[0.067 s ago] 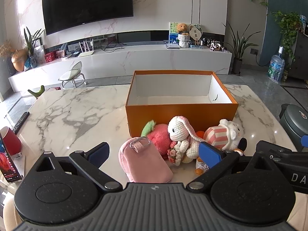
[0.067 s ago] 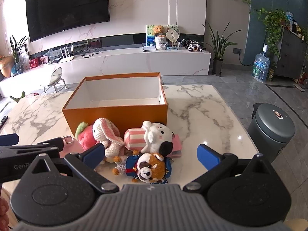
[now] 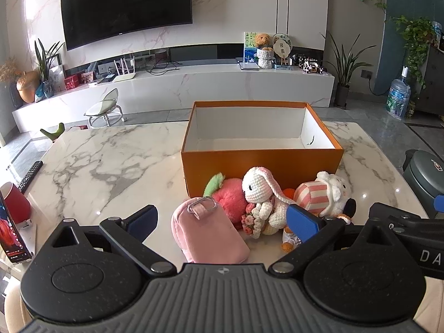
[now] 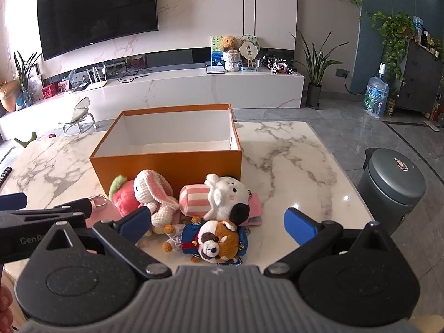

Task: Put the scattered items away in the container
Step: 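Move left tool to white crochet bunny while right tool approaches white striped-hat plush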

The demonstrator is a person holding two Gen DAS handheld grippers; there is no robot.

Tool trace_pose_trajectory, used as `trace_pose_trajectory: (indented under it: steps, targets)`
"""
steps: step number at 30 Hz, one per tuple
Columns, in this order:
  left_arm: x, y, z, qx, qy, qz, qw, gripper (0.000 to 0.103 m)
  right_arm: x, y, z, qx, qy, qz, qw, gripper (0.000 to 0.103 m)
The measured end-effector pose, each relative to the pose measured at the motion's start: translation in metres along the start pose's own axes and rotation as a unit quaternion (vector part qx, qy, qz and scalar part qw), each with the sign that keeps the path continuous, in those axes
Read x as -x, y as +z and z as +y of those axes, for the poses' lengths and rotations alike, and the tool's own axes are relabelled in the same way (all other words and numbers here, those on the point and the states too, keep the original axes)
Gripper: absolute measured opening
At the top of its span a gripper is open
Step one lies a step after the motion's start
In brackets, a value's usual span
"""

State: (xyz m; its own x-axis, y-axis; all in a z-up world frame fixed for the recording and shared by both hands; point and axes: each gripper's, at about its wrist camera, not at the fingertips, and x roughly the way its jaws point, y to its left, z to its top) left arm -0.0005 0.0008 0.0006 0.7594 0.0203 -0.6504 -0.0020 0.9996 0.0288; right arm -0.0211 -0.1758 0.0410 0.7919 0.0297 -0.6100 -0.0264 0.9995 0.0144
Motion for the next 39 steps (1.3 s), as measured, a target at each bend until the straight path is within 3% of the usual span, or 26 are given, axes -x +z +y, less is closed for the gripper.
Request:
trace_pose_trajectory:
  steps: [25,31,39]
  targets:
    - [0.009,0.0,0.007,0.01,-0.003,-0.021,0.9997,0.103,0.004,-0.008,0.002,-0.01,0.013,-0.023,1.0,0.103]
    - [0.006,0.0,0.011,0.026,-0.01,-0.002,0.9996,0.103,0.006,-0.008,0.004,-0.009,0.013,-0.022,1.0,0.103]
    - [0.007,-0.003,0.016,0.038,-0.012,-0.004,0.9992,0.103,0.007,-0.008,0.005,-0.005,0.022,-0.024,0.999,0.103]
